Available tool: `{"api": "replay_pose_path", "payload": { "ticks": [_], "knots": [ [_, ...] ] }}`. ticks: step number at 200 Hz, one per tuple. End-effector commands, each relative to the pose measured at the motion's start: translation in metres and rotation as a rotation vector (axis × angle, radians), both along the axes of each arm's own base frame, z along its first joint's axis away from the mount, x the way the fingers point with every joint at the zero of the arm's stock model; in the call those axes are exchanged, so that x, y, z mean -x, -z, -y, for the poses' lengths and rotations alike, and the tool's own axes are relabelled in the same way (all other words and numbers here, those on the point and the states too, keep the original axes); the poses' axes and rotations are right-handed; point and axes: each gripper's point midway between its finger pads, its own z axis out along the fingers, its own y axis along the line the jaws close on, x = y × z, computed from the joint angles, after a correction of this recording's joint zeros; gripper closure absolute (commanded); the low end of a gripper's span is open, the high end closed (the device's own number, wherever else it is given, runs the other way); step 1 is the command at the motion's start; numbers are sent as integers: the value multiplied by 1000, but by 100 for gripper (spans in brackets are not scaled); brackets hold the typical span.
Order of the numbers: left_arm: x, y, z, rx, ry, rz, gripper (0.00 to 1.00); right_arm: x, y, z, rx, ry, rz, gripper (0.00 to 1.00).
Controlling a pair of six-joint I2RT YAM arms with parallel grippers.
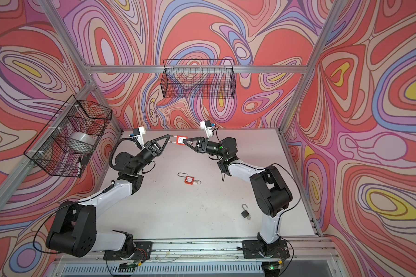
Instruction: Lock with the key
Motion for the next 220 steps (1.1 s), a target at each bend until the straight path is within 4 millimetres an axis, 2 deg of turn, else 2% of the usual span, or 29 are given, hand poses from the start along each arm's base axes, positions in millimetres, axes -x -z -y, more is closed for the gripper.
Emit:
{"api": "replay_pose_path", "payload": {
  "ticks": [1,4,22,36,62,83,143,183,199,220],
  "knots": [
    [16,-19,10,-23,40,134,100,12,-17,-3,-36,-43,26,100],
    [15,-19,11,-25,45,133,100,12,-17,-3,-33,-39,29,100],
    [14,-18,13,-29,61,123,77,9,-11,-2,-1,-2,39,100],
    [14,-17,13,-23,57,117,65,5,-8,-1,19,39,47,100],
    [17,-15,21,-30,78,109,51,0,-5,1,39,90,51,100],
    [19,-10,33,-48,103,101,45,-2,-7,0,34,94,57,100],
    [13,-6,49,-35,127,90,36,3,-11,1,19,83,70,100],
    [9,-2,49,-35,108,79,31,5,-15,3,8,84,79,100],
    [8,-2,48,-34,104,78,36,4,-13,3,14,88,77,100],
    [8,-3,48,-31,103,79,51,2,-6,2,32,97,69,100]
  ]
}}
